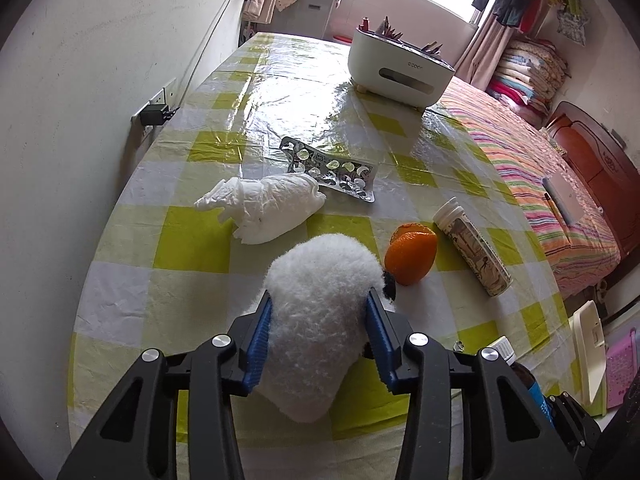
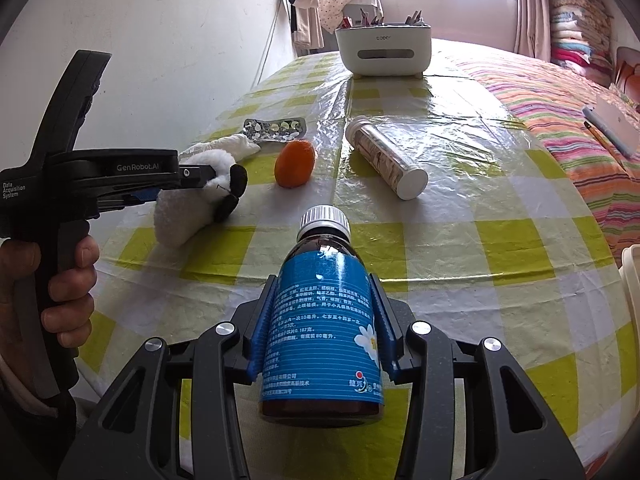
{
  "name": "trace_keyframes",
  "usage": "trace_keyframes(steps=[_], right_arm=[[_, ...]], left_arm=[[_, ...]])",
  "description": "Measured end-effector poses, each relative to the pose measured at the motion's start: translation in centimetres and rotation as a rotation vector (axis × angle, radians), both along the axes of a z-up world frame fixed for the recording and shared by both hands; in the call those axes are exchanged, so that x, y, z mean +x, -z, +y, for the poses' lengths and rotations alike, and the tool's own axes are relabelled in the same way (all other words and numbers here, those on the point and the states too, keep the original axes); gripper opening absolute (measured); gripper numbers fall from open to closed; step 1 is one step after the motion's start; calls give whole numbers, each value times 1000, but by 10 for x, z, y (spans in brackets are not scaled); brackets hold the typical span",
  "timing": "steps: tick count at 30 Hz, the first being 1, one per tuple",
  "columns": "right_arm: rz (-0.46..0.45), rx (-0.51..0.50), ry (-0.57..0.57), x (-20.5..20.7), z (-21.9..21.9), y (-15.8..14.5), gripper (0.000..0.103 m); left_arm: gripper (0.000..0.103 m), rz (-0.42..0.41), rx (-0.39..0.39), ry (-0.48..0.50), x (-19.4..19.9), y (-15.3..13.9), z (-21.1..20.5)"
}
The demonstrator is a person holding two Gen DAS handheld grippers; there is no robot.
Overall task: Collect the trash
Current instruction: 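Close left tool on white fluffy plush while right tool grasps blue medicine bottle, then lift white plush and blue bottle and carry both to the white bin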
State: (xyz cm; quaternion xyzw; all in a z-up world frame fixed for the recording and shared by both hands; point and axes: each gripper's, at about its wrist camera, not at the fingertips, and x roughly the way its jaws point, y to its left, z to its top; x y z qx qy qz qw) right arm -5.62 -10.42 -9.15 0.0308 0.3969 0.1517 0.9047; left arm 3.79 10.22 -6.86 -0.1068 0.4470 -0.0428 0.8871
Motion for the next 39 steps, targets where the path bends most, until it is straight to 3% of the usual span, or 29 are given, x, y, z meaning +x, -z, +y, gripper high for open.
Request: trace_keyframes(steps=[13,27,39], right_arm=[[-60,65,43,-4,-20,-13,42],[-159,93,144,-15,-65,-33,42],[-223,128,261,-22,-121,-43,42]], left_arm=[[38,-77,14,-16,-13,-21,-16],[39,-172,-32,80,-33,-56,-74],[39,-190,-57,176,-38,-66,-136]])
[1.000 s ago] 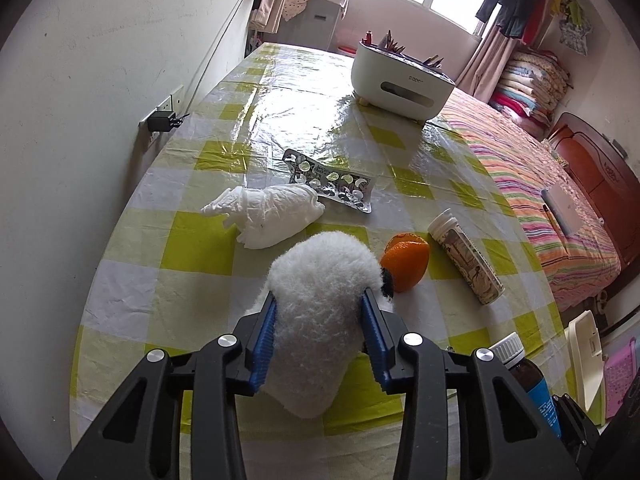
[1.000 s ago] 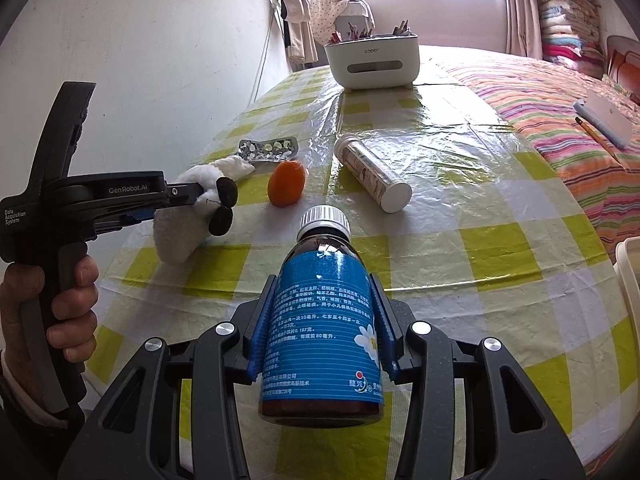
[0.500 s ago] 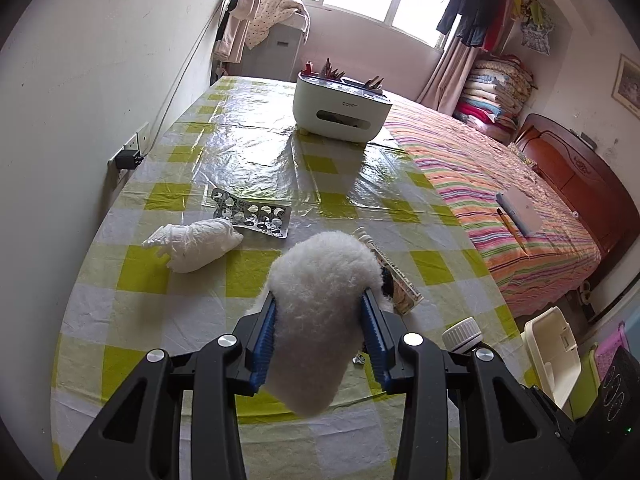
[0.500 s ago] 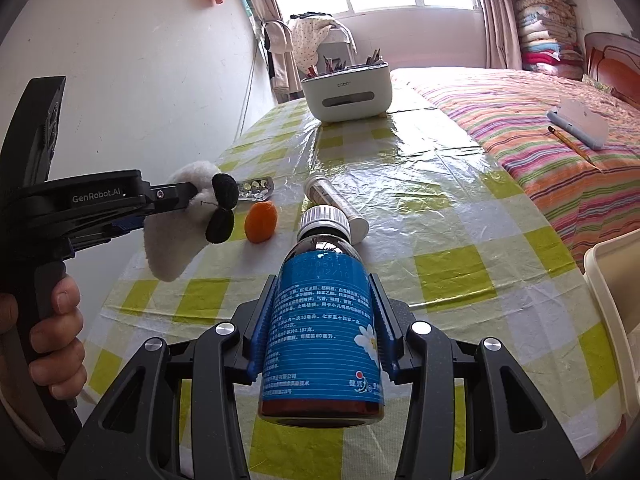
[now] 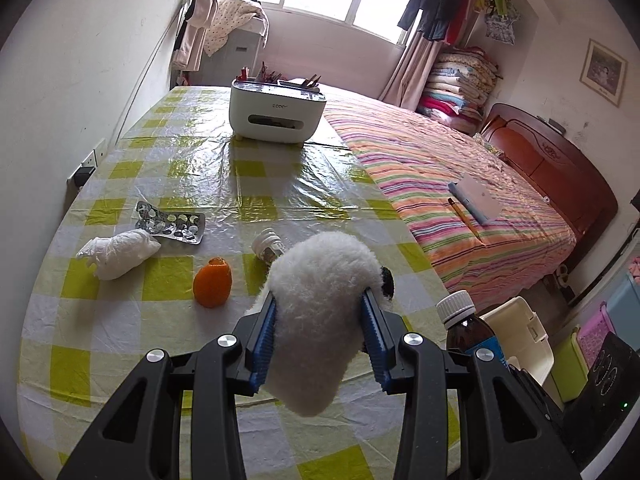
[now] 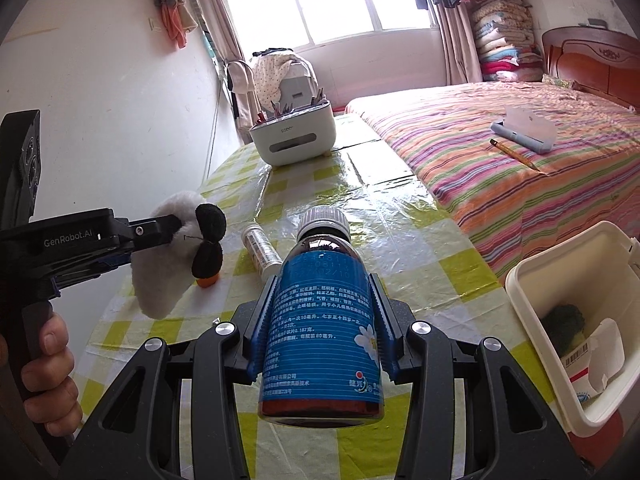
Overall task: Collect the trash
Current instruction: 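Lift white plush and blue bottle and carry both to the white bin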
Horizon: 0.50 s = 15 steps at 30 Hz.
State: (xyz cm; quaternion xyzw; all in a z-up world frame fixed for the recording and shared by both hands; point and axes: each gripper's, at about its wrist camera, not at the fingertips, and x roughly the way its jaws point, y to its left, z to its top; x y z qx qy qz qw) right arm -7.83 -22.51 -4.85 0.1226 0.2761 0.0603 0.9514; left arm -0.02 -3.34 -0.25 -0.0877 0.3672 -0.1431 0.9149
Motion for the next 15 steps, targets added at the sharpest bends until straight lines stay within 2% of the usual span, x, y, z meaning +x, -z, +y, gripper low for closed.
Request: trace_keyframes(steps=[15], right_arm=[[-77,60,134,-17,-66,-11,42]], left_arm=[[39,-10,-22,133,0,-6,-87]])
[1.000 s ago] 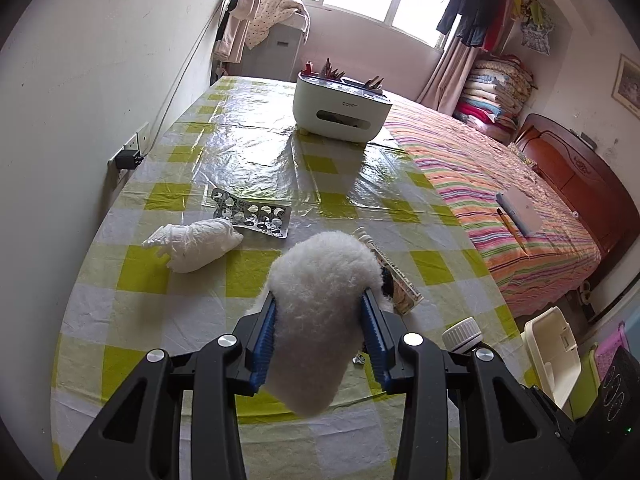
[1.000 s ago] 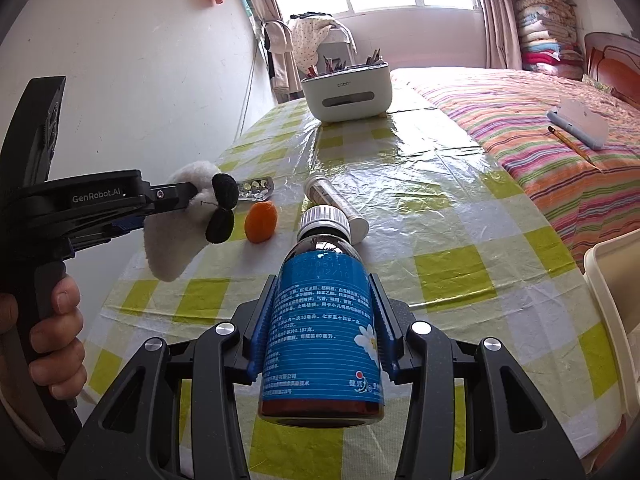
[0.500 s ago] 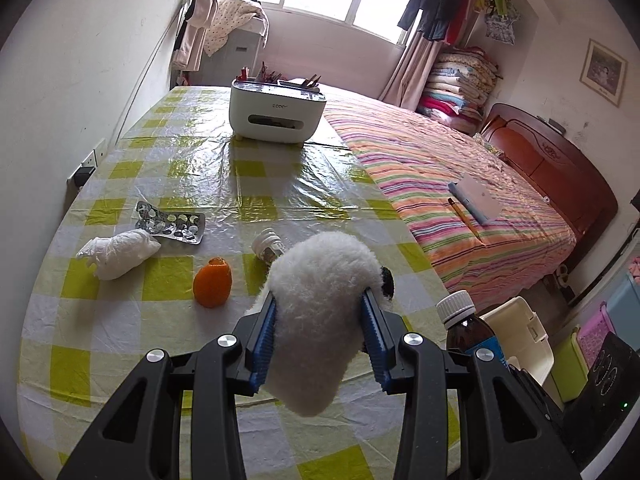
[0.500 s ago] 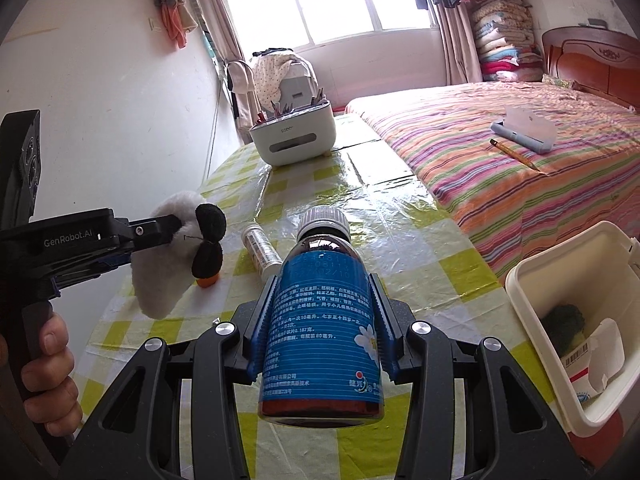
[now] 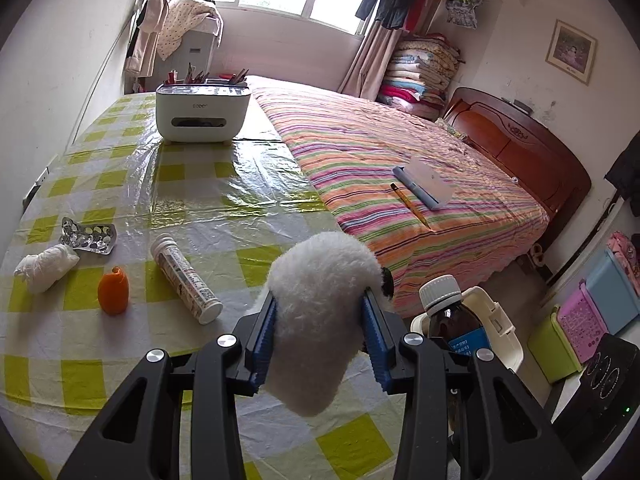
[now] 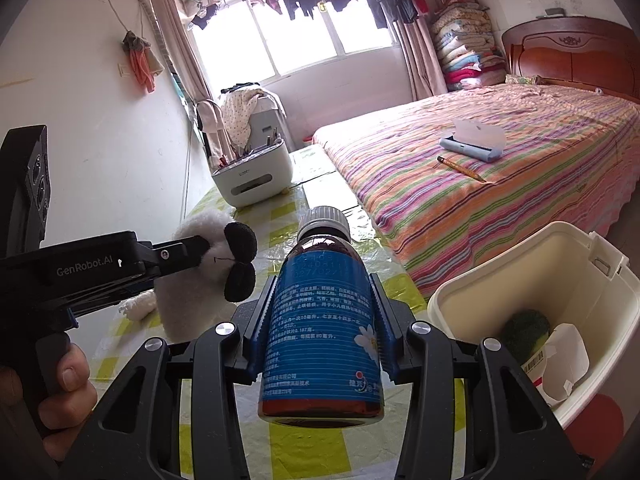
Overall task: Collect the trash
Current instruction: 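Lift white plush and blue bottle and carry both to the white bin, then open both tools over the bin, dropping plush and bottle inside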
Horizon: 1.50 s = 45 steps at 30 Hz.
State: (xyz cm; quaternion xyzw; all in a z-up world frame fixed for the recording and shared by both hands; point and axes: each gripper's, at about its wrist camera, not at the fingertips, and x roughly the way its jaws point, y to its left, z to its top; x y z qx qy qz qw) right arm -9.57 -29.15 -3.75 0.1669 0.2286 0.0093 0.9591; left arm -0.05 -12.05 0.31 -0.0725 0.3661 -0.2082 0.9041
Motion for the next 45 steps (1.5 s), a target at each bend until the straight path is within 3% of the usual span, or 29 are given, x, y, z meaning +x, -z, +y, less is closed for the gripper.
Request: trace_keyframes(steps=[27,30,31,32,45], right_arm=[[-83,183,361,-39,-135,7,42],[-100,249,406,-49,-149,13,51],[-108,270,424,-52,-153,14,68],[-116,283,445,-56,-157,15,77],[-196,343,482,-76,-169,19,77]], left_arm=[[40,14,2,199,-12,1,-129],[40,22,-1,211,-11,4,-137],[40,24,-1,211,-10,4,-140],[40,27,-1,214,-10,5,-142],[44,41,6,262,-10,13,-168]])
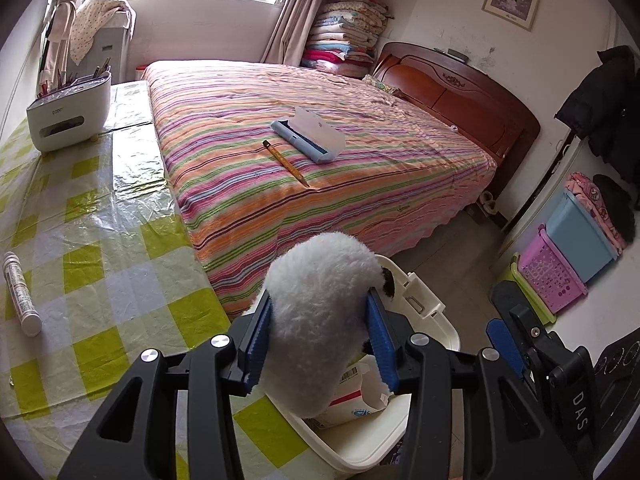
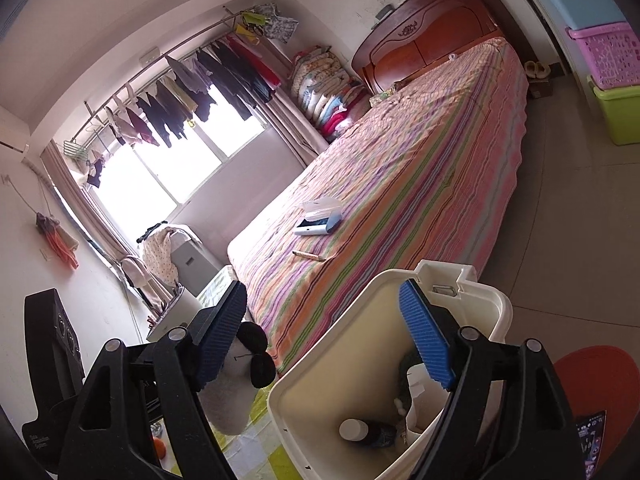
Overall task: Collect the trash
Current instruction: 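Open both tools over the bin, dropping plush and bottle inside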
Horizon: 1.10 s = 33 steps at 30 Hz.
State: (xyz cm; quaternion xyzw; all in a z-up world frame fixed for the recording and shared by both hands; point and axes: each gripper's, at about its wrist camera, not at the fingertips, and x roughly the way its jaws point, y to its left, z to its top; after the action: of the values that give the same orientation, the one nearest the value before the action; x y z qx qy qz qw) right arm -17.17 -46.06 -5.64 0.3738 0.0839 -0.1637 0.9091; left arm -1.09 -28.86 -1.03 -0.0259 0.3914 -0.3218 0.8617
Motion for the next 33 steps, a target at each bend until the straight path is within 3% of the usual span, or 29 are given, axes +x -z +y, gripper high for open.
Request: trace_keyframes(steps=[10,16,19,29,33], right_arm=[[-30,5,13,-7,-2,1,78],[-31,-16,9,-7,1,1,78],[-33,-22,8,-6,1,-1,78],[-28,-48,-13,-2,10,-5,80],[-20,-64,-26,2,15,-6,83]], left_arm=[[52,7,20,26,-1,8,-16],[62,-18,15,31,-6,8,-19],[74,-23,12,22,-8,7,-19],[75,-28,-60,-78,-1,-5,10],[75,-39,-48,-113,3,-6,20]])
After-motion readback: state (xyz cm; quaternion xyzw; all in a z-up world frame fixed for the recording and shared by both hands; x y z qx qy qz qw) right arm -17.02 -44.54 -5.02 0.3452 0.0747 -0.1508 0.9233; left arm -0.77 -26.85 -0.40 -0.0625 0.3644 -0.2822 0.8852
